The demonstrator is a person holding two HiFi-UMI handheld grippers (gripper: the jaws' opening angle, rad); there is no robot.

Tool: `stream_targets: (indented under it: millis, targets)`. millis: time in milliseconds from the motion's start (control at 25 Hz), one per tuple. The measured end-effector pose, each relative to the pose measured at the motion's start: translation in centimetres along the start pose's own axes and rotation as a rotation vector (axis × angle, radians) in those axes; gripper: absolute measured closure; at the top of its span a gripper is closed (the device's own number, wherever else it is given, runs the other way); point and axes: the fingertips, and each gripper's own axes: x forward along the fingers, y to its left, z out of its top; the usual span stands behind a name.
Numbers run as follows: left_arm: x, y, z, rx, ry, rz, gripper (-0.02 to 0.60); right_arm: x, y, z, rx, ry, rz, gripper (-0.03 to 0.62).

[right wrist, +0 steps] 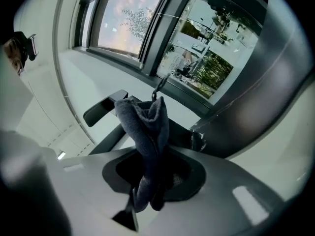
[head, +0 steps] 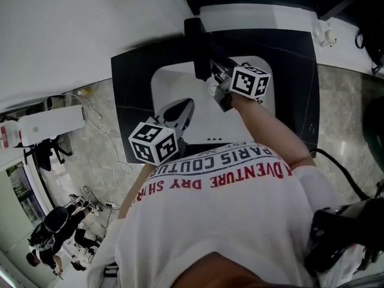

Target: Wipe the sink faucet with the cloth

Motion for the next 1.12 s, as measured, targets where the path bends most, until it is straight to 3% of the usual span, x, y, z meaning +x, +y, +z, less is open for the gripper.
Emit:
stream_targets:
  millis: [200, 400, 600, 880, 1120]
  targets:
    - [-0.2, 0.4, -0.1, -0.003, -0.001, 0.002, 0.581, 0.6, -1.3, -0.4, -0.103, 0.045, -0.090, 0.513]
    - [-0.3, 1.0, -0.1, -0.011, 0.001, 0.001, 0.580, 0.5, -2.9, -1.2, -0.091, 0.077, -0.177, 0.513]
    - [-0.1, 0.8, 0.0, -0.008, -0.003, -0.003, 0.581, 0.2, -3.4, -1.1, -0.081, 0.080, -0.193, 0.513]
    - [-0.3, 0.5, -0.1, -0.005, -0.003, 0.001, 0.580, 0.2, -1.5, -0.5, 0.001, 0.031, -0.048, 0.513]
    - [-0.2, -0.1, -0.2, -0.002, -0.002, -0.005, 0.580, 0.4, 0.6, 0.4, 0.005, 0.002, 0.068, 0.513]
